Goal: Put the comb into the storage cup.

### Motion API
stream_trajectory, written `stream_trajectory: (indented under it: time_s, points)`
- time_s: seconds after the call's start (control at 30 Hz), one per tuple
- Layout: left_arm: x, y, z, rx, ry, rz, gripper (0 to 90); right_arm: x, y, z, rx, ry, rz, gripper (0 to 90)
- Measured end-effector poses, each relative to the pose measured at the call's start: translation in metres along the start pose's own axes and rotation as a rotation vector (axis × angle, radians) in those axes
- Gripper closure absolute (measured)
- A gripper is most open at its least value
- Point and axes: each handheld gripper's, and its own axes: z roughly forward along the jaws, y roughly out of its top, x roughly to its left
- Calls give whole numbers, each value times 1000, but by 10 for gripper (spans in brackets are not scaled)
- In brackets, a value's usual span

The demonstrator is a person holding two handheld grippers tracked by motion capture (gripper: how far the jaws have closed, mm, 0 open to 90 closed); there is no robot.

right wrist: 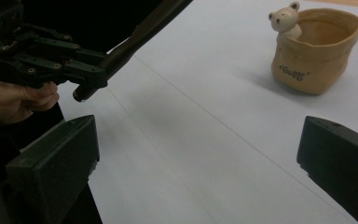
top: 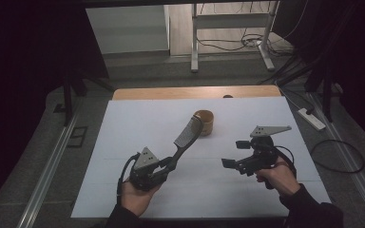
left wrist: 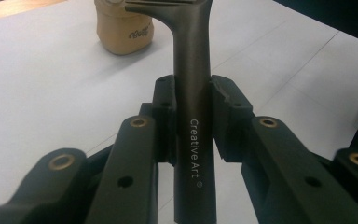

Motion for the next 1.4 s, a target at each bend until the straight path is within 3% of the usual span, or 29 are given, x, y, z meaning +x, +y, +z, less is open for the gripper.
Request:
stream_trajectory:
  time_s: [0.57,0.77,1.4]
  points:
    - [-7,2,4,-20,-28,15,723,8,19,25,8,37,-14,0]
    - [-11,3,7,-25,-38,18,723,9,24,33,32,64,19,0]
    - [-17,4,13,-33,-80,26,723,6,34,50,29,80,33,0]
